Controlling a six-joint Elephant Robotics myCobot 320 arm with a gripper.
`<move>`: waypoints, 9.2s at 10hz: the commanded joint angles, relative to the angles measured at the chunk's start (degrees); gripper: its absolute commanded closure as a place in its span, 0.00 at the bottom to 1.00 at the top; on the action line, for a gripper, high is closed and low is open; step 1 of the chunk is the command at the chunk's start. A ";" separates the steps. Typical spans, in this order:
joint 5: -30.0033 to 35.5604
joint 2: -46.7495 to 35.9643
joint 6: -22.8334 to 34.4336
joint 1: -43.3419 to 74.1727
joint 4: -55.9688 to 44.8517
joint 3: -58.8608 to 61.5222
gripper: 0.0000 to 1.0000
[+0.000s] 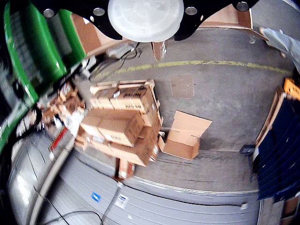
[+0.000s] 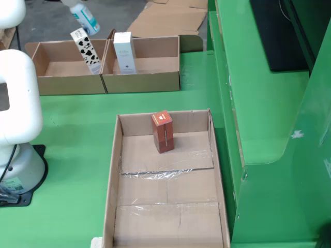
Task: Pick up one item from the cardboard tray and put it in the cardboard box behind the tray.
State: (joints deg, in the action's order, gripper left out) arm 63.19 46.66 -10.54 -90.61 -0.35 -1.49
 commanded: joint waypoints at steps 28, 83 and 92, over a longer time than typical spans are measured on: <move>16.42 -4.92 -13.79 -2.57 -28.20 1.49 1.00; -8.22 17.19 4.56 -4.38 29.26 1.49 0.00; 0.99 8.97 -2.30 -6.01 7.81 1.49 0.00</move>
State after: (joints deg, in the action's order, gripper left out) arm 65.83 56.68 -13.18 -96.59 10.37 -1.49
